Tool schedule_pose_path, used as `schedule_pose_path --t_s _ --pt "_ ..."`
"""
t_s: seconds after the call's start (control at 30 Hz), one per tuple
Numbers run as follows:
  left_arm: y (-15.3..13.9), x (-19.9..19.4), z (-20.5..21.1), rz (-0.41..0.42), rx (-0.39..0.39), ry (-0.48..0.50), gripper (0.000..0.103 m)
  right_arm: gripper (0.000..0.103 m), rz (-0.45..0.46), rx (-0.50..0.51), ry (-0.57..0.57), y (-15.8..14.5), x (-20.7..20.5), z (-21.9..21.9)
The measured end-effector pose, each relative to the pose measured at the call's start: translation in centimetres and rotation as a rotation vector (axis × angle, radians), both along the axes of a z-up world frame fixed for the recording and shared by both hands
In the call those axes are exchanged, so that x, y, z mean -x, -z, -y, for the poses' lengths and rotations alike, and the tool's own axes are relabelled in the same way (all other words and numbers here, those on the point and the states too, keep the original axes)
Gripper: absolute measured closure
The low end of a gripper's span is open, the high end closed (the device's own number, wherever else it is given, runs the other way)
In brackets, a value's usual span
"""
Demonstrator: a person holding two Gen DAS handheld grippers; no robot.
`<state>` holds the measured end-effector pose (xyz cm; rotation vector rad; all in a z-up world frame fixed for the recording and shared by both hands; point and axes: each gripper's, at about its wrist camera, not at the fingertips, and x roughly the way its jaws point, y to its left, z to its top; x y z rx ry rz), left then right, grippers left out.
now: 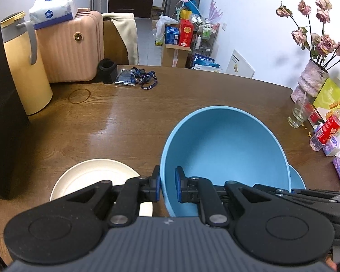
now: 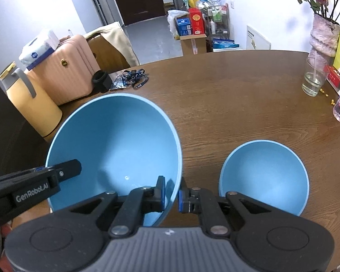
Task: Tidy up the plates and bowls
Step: 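Lower the held blue bowls with both tools over the single blue bowl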
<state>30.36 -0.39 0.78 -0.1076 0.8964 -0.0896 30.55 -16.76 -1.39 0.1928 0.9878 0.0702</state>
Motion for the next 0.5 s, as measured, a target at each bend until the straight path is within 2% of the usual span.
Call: schedule_pose_path --t_s 0.5 --pt "-0.3 2.4 3.4 0.008 0.002 0.016 0.09 0.092 0.015 -0.015 0.014 -0.4 2.4 3.4"
